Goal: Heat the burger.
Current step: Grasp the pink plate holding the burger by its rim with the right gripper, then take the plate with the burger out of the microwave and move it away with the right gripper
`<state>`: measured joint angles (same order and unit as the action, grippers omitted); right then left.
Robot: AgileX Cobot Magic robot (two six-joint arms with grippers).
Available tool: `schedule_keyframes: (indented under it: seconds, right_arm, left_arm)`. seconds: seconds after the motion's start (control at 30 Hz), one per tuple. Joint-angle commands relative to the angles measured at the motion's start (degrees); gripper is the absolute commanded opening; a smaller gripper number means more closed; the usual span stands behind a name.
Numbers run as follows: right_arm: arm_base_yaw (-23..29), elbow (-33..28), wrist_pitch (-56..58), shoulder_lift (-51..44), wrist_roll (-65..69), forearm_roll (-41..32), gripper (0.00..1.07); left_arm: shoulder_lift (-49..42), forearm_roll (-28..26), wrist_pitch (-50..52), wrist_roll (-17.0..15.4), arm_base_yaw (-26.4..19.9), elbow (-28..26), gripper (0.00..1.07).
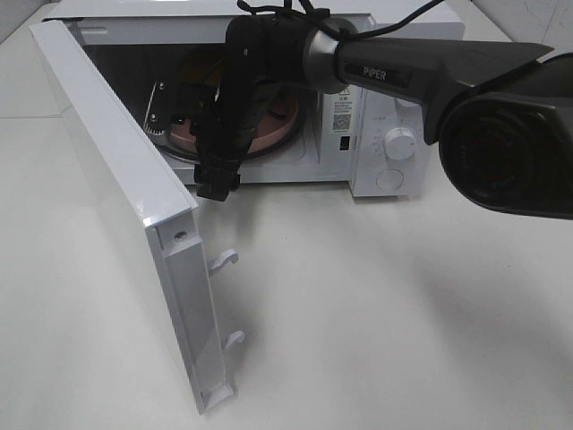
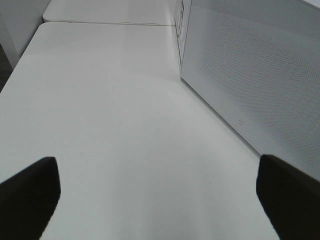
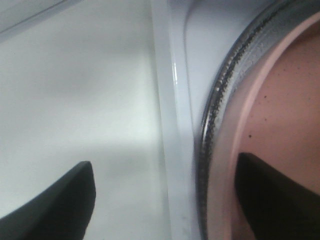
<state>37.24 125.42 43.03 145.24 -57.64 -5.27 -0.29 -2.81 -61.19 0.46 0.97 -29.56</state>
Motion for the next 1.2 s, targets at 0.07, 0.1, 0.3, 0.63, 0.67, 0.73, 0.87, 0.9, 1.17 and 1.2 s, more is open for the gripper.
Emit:
schedule_keyframes:
  seconds: [0.07, 0.1, 0.3, 0.63, 0.67, 0.73, 0.87, 0.9, 1.17, 1.2]
  right_arm:
    - [-0.29, 0.00, 1.32, 0.97, 1.03, -0.46, 0.76]
    - [-0.29, 0.00, 1.32, 0.97, 1.20, -0.46, 0.76]
    - [-0.29, 0.00, 3.50, 0.92, 1.49, -0.46, 0.70]
    - [-0.29, 0.00, 8.19, 0.80, 1.95, 0.00, 0.00]
    - [-0.29, 0.00, 9.05, 0.80, 1.95, -0.06, 0.00]
    - [-0.29, 0.00, 11.29, 0.80, 1.72, -0.06, 0.00]
    - [-0.29, 0.00, 13.29, 0.80, 1.72, -0.06, 0.00]
    - [-0.29, 0.00, 13.98, 0.57, 1.72, 0.00, 0.00]
    - [-0.23, 0.00, 16.16, -1.55, 1.66, 0.17, 0.00]
    - [-0.23, 0.00, 16.50, -1.95, 1.66, 0.17, 0.00]
  left_arm:
    - [-0.23, -0.11, -0.23, -0.46, -0.06, -0.11, 1.01]
    - [-0.23, -0.11, -0.23, -0.46, -0.06, -0.11, 1.01]
    - [-0.23, -0.11, -0.23, -0.46, -0.06, -0.11, 1.01]
    - [-0.23, -0.11, -0.23, -0.46, -0.06, -0.11, 1.01]
    - [-0.23, -0.11, -0.23, -0.46, -0.06, -0.11, 1.01]
    - [-0.23, -0.11, -0.23, -0.46, -0.06, -0.11, 1.01]
    - [-0.23, -0.11, -0.23, -0.46, -0.06, -0.11, 1.01]
    - [-0.23, -0.11, -0.23, -0.46, -0.06, -0.11, 1.01]
    - [-0.23, -0.11, -0.23, -0.46, -0.06, -0.11, 1.01]
    - [-0.23, -0.11, -0.23, -0.46, -0.06, -0.11, 1.01]
